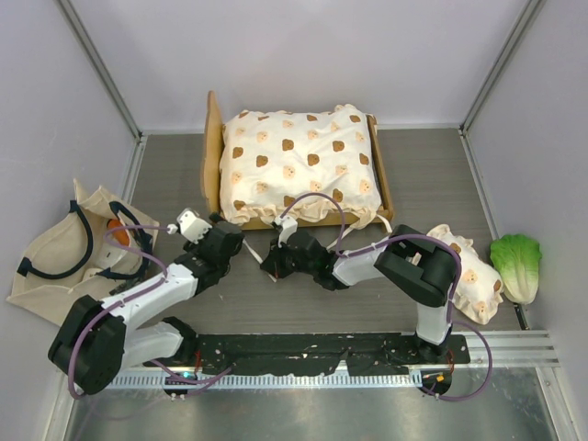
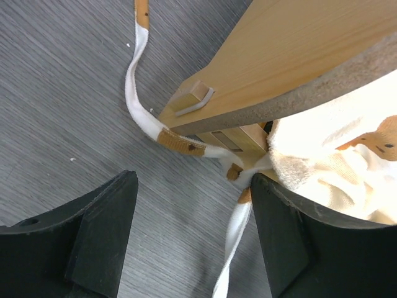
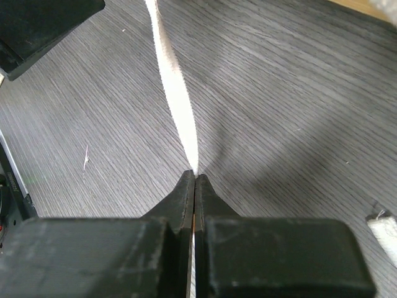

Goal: Set up the pet bed

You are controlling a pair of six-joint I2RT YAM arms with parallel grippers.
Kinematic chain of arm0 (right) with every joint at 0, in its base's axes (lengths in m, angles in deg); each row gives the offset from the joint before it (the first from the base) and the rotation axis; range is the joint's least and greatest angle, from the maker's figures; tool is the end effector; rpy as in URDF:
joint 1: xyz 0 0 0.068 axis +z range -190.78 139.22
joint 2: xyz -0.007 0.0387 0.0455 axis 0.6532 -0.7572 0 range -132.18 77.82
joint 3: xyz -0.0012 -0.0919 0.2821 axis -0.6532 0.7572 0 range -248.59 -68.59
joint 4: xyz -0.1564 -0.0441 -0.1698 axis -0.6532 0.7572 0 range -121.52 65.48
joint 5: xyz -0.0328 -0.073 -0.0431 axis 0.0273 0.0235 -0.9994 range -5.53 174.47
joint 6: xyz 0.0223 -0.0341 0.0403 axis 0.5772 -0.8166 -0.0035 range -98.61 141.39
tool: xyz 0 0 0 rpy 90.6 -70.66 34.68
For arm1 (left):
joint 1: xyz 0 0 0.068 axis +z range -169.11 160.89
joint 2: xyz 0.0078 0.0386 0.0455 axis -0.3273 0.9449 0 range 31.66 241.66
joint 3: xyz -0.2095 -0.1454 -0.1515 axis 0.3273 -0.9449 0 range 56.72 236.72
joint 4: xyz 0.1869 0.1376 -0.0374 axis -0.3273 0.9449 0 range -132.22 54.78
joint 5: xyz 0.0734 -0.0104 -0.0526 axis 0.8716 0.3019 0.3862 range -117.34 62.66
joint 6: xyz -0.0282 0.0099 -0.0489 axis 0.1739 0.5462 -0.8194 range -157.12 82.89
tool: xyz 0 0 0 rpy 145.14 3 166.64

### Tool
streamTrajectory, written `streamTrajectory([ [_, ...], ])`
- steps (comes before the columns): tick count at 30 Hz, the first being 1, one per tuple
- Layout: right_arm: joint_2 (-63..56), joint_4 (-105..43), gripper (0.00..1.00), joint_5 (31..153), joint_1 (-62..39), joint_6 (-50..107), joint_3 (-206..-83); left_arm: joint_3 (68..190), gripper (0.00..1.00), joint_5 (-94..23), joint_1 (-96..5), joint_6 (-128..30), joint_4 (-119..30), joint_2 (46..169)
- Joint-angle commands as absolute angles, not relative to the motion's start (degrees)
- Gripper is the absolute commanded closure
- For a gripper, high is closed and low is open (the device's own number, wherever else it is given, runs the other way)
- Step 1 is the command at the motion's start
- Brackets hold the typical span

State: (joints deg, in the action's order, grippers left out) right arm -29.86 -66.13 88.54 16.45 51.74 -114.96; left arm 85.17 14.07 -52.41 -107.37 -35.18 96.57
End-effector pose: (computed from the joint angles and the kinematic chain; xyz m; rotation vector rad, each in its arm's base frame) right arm 0.1959 0.3097 0.1758 -0.5573 2.1242 0.9931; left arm 0.1679 -0.0782 0.2224 -0.9857 1.8779 -0.2172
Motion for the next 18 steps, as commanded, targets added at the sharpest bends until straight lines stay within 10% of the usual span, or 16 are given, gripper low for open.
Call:
streamTrajectory([
  [1,-26.86,-66.86,0.99,86.94,16.35,53.2,-115.79,84.67,0.24,18.36,-51.45,-106.64,-36.51,94.68],
  [10,-24.75,-56.66,0.99,76.03,16.44,52.42,-118.34,83.97,0.39,16.61,-49.52,-104.0,-38.97,95.47],
  [18,-25.01,-57.19,0.99,77.96,16.61,52.95,-119.04,85.81,0.16,15.29,-49.52,-99.17,-38.45,95.3],
])
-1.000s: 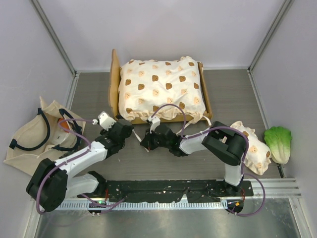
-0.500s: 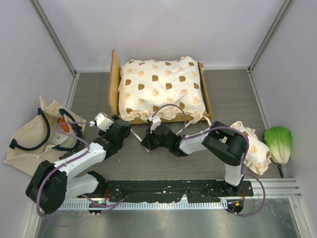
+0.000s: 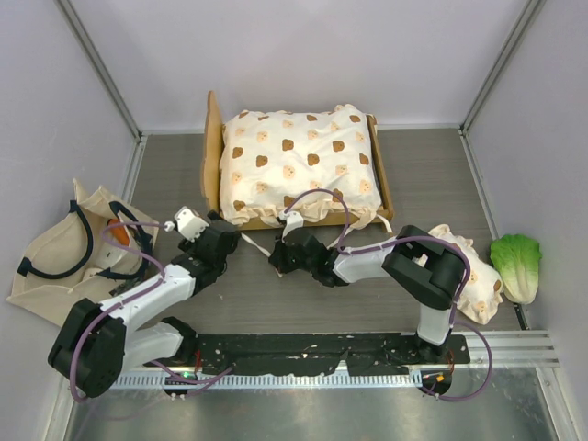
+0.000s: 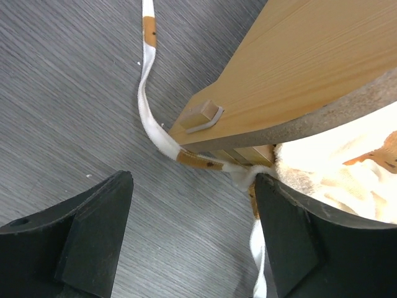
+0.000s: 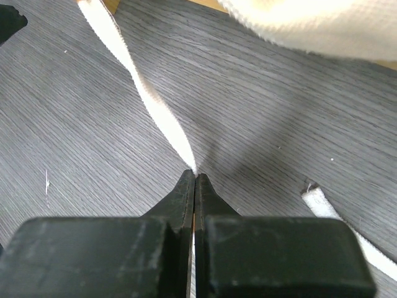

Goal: Set up the pet bed

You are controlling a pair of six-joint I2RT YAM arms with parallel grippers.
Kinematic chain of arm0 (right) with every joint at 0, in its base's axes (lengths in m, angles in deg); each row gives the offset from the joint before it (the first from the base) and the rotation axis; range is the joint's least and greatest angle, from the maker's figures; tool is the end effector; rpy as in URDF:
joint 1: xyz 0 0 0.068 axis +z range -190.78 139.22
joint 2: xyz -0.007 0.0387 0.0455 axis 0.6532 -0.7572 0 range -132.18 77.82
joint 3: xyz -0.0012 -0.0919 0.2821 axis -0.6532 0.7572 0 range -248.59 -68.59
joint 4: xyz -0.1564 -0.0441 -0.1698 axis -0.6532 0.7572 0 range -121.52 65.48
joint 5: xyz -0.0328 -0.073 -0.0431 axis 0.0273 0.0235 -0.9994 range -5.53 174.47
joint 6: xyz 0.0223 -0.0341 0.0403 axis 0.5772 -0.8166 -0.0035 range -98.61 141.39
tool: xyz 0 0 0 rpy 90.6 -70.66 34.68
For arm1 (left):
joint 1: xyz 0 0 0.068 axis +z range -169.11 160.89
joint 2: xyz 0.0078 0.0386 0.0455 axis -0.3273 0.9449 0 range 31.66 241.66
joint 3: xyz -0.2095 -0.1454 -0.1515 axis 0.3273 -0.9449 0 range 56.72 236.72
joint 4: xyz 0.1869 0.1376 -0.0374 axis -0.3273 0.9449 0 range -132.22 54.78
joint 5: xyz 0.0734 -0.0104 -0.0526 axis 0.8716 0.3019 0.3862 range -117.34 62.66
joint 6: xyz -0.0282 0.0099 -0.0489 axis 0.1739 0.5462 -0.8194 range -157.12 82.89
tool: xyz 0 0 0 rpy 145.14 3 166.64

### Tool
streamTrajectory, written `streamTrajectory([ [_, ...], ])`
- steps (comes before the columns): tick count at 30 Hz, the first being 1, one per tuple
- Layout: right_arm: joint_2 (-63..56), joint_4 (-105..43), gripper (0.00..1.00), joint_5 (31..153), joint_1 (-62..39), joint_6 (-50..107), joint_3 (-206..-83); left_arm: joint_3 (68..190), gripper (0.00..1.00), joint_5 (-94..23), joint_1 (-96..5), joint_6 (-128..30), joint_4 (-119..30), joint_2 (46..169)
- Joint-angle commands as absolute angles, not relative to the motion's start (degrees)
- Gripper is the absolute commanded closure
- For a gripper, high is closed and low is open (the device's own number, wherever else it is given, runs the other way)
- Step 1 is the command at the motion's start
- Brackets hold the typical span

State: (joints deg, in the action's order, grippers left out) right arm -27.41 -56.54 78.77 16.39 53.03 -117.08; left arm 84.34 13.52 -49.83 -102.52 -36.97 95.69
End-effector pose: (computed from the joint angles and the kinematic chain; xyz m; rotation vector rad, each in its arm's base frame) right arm 0.1996 0.3020 0.1836 -0.4325 2.1884 0.7907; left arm 0.1699 -0.0700 0.2230 -0.9488 1.8762 -0.1762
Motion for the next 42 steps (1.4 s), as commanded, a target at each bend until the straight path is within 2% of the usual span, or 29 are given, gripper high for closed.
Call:
streamTrajectory([
  [1,-25.1,-57.27,0.99,78.14,16.61,53.03,-119.13,85.99,0.15,14.68,-49.52,-98.73,-37.92,95.12],
  [5,-25.19,-57.36,0.99,78.49,16.61,53.74,-119.48,85.81,0.13,13.53,-49.52,-98.81,-33.45,93.46],
  [7,-25.28,-57.54,0.99,78.67,16.61,54.0,-119.48,84.06,0.18,13.1,-49.6,-100.57,-31.94,91.26],
  [10,-25.28,-57.37,0.99,79.28,16.61,53.91,-119.75,77.31,0.18,12.12,-49.52,-98.12,-42.81,89.94],
  [14,-24.23,-56.75,0.99,79.37,16.61,54.18,-119.4,74.56,0.04,11.95,-49.52,-96.97,-49.43,92.04],
  [17,-23.87,-56.92,0.99,79.11,16.61,54.18,-118.78,76.14,0.03,10.29,-49.52,-94.7,-50.48,94.06],
  [25,-24.13,-56.66,0.99,79.9,16.52,53.83,-118.51,75.71,0.04,7.56,-47.85,-93.1,-54.35,92.23],
  [29,-23.7,-57.01,0.99,79.81,16.52,54.09,-117.99,74.04,0.08,7.47,-47.32,-93.98,-54.88,88.36],
  [42,-23.08,-57.89,0.99,78.22,16.35,56.73,-117.72,70.69,0.05,5.18,-46.88,-99.78,-47.59,74.91],
])
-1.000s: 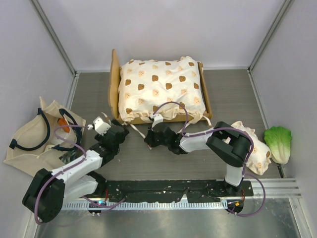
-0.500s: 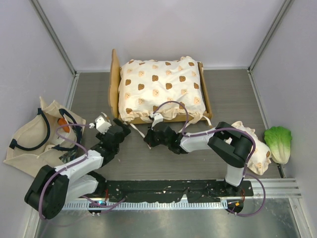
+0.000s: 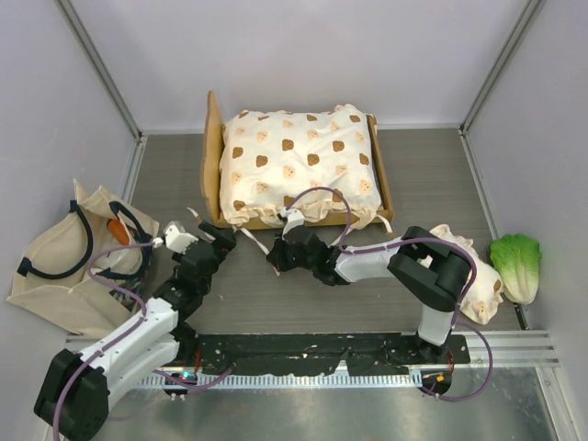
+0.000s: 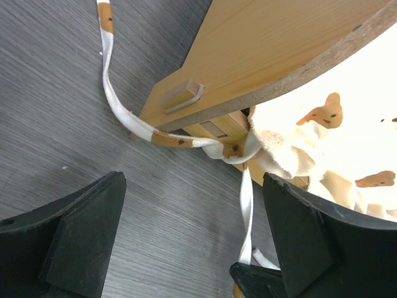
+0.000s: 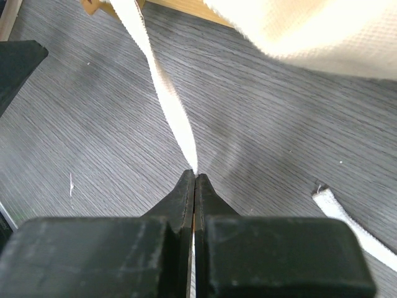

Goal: Set up the pet bed

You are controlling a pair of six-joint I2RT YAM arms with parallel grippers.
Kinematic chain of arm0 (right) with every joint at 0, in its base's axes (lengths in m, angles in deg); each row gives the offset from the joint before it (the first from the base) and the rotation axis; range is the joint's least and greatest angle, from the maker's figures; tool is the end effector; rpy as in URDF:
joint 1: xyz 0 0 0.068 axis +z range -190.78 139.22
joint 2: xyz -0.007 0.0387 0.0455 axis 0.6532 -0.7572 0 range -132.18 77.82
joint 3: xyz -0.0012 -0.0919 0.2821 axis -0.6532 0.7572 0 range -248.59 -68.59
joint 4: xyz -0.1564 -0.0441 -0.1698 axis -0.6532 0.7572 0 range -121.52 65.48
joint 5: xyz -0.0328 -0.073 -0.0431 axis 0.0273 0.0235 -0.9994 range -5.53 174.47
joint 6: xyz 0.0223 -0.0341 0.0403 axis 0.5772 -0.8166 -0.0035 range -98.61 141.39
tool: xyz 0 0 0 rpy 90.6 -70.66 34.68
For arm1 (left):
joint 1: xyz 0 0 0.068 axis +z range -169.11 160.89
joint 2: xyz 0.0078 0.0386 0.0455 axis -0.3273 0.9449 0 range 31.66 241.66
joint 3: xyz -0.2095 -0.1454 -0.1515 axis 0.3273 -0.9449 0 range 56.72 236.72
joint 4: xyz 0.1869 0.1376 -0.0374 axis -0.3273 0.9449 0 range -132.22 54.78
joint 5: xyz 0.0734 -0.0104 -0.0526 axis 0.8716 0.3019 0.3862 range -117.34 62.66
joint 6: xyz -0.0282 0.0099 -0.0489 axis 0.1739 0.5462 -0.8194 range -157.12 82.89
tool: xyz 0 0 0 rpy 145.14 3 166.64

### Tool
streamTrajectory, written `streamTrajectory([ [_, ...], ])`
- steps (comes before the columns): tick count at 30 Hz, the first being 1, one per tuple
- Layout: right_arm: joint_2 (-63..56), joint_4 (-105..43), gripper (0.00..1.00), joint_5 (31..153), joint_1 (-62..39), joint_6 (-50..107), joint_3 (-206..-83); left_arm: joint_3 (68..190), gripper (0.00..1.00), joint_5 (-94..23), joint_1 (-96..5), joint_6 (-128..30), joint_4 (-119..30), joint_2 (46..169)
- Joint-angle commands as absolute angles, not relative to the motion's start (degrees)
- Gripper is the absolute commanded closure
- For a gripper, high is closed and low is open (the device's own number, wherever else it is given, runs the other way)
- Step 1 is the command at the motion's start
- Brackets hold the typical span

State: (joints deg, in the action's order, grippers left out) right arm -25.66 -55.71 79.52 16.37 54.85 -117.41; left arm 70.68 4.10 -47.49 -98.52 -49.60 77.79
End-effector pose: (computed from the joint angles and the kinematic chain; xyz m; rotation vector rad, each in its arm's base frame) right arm 0.1982 0.3006 0.1941 -0.4020 2.1833 0.8349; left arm 0.1279 -0.0450 0.2114 -0.8847 1.7582 -0.4884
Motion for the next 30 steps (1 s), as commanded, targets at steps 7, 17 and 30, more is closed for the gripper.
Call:
streamTrajectory([
  [7,-22.2,-63.33,0.99,76.04,16.35,58.65,-115.71,76.67,0.0,-8.33,-35.65,-95.48,-45.99,77.72],
  [17,-21.76,-62.9,0.99,74.36,16.44,61.56,-116.32,69.38,0.01,-19.08,-29.57,-102.4,-57.95,75.44],
  [30,-22.64,-62.55,0.99,75.85,16.44,61.3,-117.9,72.97,0.0,-21.89,-20.16,-113.23,-51.11,79.38],
])
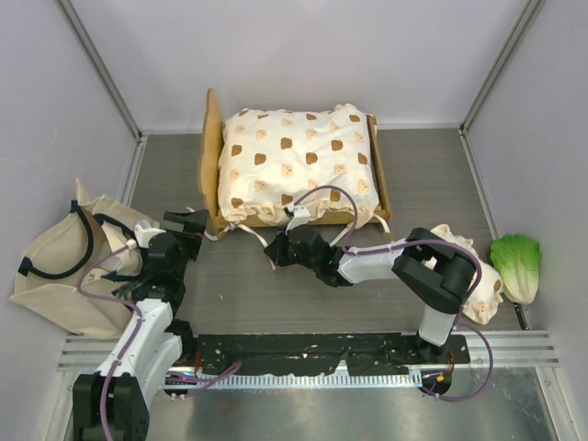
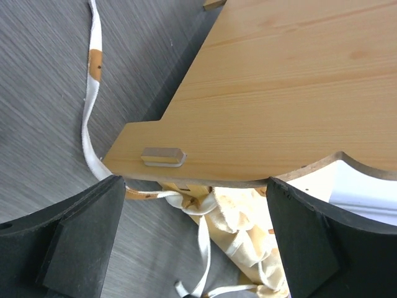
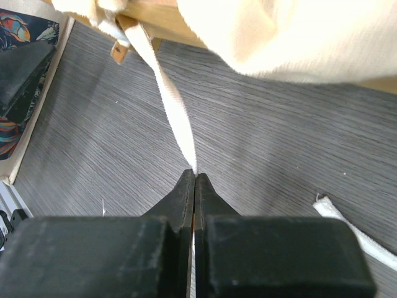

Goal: Set up the pet bed

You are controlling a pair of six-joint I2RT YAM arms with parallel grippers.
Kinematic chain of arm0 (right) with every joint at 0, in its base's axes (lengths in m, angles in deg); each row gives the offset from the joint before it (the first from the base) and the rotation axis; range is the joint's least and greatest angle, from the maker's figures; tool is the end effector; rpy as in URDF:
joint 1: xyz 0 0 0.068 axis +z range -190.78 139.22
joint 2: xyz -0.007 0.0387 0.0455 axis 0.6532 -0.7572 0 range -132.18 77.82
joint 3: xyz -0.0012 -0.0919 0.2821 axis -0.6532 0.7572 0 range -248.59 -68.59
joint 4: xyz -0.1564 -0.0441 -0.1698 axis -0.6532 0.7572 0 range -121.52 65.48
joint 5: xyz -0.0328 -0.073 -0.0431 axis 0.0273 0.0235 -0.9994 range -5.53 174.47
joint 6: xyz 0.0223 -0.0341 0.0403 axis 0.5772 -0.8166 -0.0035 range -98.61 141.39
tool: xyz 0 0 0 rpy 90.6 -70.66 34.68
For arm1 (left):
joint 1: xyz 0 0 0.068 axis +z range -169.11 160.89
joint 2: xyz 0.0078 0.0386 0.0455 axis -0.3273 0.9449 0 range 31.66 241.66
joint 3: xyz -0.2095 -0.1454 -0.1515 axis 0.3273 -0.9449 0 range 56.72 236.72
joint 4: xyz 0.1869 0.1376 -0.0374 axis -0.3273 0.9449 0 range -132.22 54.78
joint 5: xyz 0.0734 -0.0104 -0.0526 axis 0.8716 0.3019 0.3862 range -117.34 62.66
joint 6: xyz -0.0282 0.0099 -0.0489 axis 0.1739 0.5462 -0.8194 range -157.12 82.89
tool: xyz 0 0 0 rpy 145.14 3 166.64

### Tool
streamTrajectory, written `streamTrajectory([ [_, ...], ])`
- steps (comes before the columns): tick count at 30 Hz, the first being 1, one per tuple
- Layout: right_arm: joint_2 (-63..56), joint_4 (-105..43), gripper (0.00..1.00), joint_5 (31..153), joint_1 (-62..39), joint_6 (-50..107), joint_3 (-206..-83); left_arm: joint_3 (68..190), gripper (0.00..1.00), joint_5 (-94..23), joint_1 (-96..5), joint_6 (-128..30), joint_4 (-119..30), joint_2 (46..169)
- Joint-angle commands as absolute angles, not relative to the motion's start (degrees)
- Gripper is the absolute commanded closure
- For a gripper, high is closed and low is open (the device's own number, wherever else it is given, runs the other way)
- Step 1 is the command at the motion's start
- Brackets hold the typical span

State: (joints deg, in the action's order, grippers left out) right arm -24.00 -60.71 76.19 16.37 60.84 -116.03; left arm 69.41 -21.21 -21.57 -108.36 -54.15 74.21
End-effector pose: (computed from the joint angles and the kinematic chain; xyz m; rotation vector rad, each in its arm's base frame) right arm 0.1987 0.2970 0.2063 -0.2311 2.1189 0.9067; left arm 0.1340 -0.0014 0.2176 -1.1677 1.5714 -0.7699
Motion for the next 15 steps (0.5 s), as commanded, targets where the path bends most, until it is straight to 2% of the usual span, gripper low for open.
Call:
streamTrajectory([
  [1,-22.55,-62.38,0.99,75.77,16.44,61.12,-117.99,73.5,0.01,-22.32,-20.16,-113.58,-51.01,82.17],
  [9,-21.94,-61.14,0.99,75.59,16.44,60.07,-118.51,75.18,0.0,-30.66,-19.72,-118.06,-56.28,93.27],
  [15,-21.67,-60.62,0.99,75.85,16.44,59.63,-118.6,74.3,0.0,-29.45,-19.72,-120.78,-59.52,97.49],
])
